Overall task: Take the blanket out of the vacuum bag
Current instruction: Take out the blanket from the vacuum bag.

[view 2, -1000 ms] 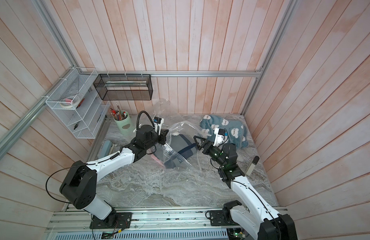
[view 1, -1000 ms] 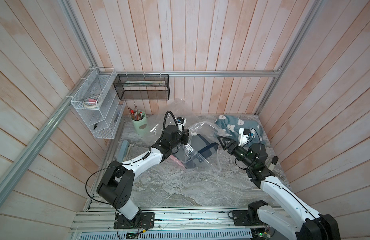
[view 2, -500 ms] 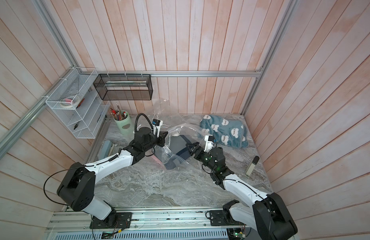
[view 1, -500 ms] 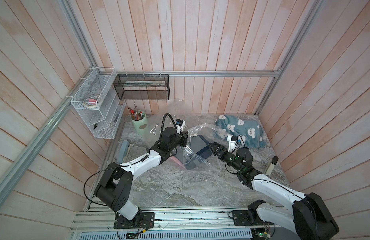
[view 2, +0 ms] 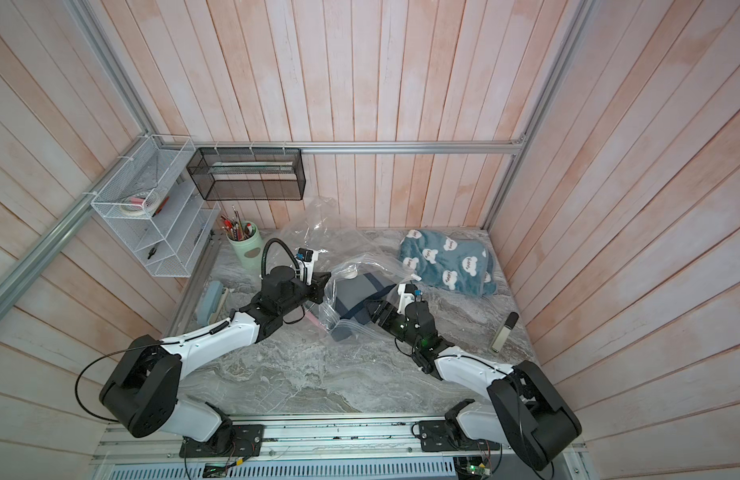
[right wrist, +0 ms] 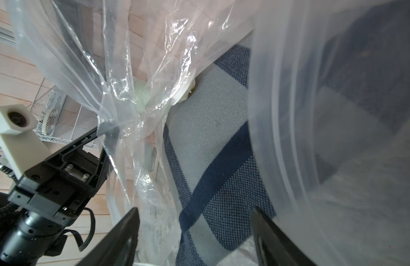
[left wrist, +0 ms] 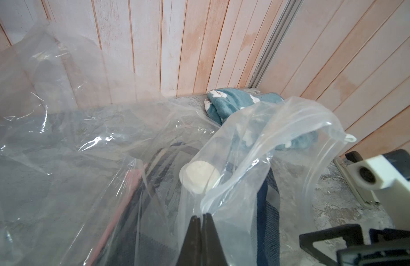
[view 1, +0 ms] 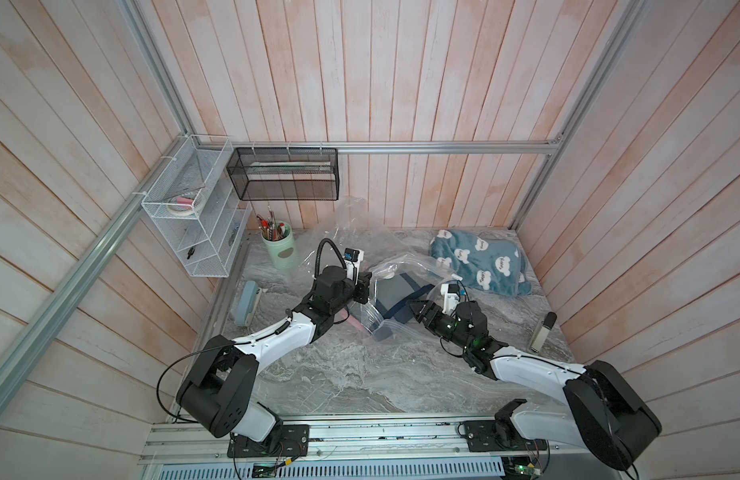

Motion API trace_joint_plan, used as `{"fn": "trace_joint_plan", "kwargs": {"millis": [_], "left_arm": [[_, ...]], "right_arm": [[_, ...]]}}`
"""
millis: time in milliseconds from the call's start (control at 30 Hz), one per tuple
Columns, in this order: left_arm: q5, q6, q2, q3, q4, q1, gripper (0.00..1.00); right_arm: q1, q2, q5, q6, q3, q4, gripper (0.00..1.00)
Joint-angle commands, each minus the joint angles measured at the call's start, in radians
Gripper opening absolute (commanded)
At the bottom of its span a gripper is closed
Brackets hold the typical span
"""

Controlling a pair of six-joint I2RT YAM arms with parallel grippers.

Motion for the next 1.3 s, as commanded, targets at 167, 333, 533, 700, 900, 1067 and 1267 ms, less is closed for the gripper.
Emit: {"fn": "trace_joint_plan", "kwargs": {"millis": [167,333,533,700,900,1067,1267], "left_arm": [[0.020,-0.040,-0.034,-0.051,0.042,0.003,0.00],[0.017,-0.044,-0.045,-0.073,0.053,0.001,0.00],[0.018,-0.061,-0.052,-0.098,0.069,-0.004,0.00],[0.023,-0.066,-0.051,-0.101,0.067,-0.010,0.00],[0.025,-0.066,-0.046,-0.095,0.062,-0.013,0.00],[0.023,-0.069,-0.040,-0.089,0.058,-0.016,0.00],[0.016,-0.069,-0.047,-0.097,0.049,-0.018,0.00]], "right_arm": [[0.054,0.080,0.011,0.042,0.001,0.044,0.76],[0.060,0.063,0.037,0.072,-0.049,0.093,0.76],[0.059,0.089,0.029,0.101,-0.073,0.140,0.76],[0.059,0.137,0.017,0.115,-0.083,0.208,0.76],[0.059,0.182,0.004,0.113,-0.066,0.244,0.76],[0.059,0.222,-0.005,0.119,-0.061,0.284,0.76],[0.059,0.254,-0.018,0.121,-0.068,0.344,0.75]]}}
